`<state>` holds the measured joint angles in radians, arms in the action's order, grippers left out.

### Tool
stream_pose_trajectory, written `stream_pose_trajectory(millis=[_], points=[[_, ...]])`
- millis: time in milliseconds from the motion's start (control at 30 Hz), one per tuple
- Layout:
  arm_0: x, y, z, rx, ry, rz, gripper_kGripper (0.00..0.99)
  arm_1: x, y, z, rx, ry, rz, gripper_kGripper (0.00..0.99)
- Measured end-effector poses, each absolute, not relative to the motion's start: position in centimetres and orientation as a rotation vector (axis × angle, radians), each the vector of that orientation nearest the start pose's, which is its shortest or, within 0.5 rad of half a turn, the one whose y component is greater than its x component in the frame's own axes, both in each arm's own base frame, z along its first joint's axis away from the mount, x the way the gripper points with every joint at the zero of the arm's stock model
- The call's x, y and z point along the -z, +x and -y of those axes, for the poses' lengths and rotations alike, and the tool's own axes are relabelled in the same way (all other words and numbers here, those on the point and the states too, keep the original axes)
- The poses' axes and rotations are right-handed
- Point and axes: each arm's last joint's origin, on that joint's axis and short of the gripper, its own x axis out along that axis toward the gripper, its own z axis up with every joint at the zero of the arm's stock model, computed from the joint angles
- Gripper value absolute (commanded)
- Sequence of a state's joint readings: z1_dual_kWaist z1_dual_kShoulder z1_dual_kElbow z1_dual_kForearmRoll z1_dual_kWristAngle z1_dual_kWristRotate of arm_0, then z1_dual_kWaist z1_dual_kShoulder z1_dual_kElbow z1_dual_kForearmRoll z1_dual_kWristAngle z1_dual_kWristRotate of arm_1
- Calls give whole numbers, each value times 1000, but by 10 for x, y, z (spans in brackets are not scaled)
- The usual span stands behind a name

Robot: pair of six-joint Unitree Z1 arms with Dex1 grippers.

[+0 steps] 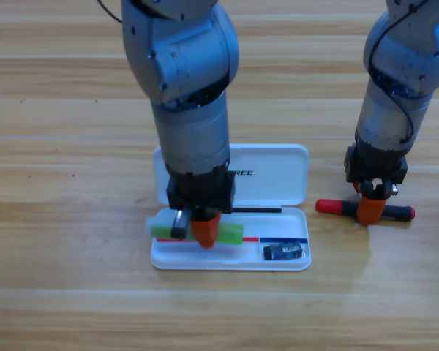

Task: Clean up eraser and pencils

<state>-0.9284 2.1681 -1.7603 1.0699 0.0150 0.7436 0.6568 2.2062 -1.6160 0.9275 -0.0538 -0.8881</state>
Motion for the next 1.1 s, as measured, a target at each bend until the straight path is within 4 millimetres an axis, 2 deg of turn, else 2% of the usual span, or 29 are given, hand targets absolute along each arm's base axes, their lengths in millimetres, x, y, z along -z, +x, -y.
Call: stream_pose_trajectory(millis=[133, 567, 733, 867, 1100], points=[[-246, 262, 349, 1243, 1248, -1038, 0, -192, 340, -259, -1139, -1241, -1168, 0], [-229, 266, 355, 1229, 1232, -1090, 0, -195, 335, -255, -1157, -1250, -1209, 0], [-229, 267, 356, 1229, 1231, -1087, 0, -216, 326, -248, -1156, -1250, -1205, 0], [-232, 268, 358, 1228, 1227, -1072, 0, -242, 319, -242, -1137, -1243, -1144, 0], [-232, 268, 358, 1226, 1224, -1071, 0, -244, 316, -240, -1138, -1244, -1145, 0]])
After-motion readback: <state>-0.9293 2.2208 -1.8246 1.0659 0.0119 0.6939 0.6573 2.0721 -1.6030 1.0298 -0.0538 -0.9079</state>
